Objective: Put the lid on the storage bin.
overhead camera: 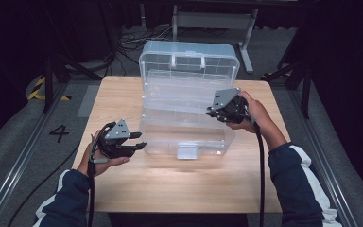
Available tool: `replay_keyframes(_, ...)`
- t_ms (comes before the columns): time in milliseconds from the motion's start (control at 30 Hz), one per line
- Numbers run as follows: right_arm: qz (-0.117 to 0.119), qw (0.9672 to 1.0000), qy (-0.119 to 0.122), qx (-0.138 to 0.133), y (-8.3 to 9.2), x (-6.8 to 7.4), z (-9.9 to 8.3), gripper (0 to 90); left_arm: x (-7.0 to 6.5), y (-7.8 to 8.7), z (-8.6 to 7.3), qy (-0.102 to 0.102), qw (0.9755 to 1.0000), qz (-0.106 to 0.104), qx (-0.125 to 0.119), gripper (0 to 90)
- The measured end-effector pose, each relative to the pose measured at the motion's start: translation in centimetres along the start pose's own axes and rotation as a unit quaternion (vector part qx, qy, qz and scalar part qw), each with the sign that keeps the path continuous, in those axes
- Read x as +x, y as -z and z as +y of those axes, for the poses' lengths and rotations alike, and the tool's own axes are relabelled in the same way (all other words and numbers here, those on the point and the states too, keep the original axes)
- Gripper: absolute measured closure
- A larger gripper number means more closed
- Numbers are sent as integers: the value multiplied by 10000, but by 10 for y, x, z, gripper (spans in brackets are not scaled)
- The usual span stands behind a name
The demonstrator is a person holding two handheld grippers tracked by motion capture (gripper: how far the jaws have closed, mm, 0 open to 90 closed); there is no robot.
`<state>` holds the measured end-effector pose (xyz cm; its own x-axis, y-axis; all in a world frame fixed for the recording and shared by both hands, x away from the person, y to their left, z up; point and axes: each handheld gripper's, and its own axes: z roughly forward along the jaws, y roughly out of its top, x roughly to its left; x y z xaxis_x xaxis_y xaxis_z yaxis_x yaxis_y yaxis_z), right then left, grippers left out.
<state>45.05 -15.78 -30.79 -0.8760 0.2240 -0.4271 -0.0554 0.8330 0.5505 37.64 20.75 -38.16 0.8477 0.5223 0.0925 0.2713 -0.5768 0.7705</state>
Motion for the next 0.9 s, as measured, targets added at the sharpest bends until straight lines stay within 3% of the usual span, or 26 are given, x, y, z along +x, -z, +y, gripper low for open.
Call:
replay_keyframes(300, -6, 10000, -14, -38, 0, 2, -2, 823, 12, 9, -1, 97, 9996, 272, -36, 600)
replay_keyframes(567, 17, 10000, -12, -11, 0, 2, -2, 823, 35, 15, -3, 395, 9975, 552, -182, 631)
replay_keyframes(700, 4, 10000, -15, -7, 0, 3, -1, 822, 45, 14, 0, 533, 9966, 544, -317, 686)
replay_keyframes(900, -13, 10000, -6, -15, 0, 4, -2, 818, 58, 1, 10, 488, 9958, 621, -468, 856)
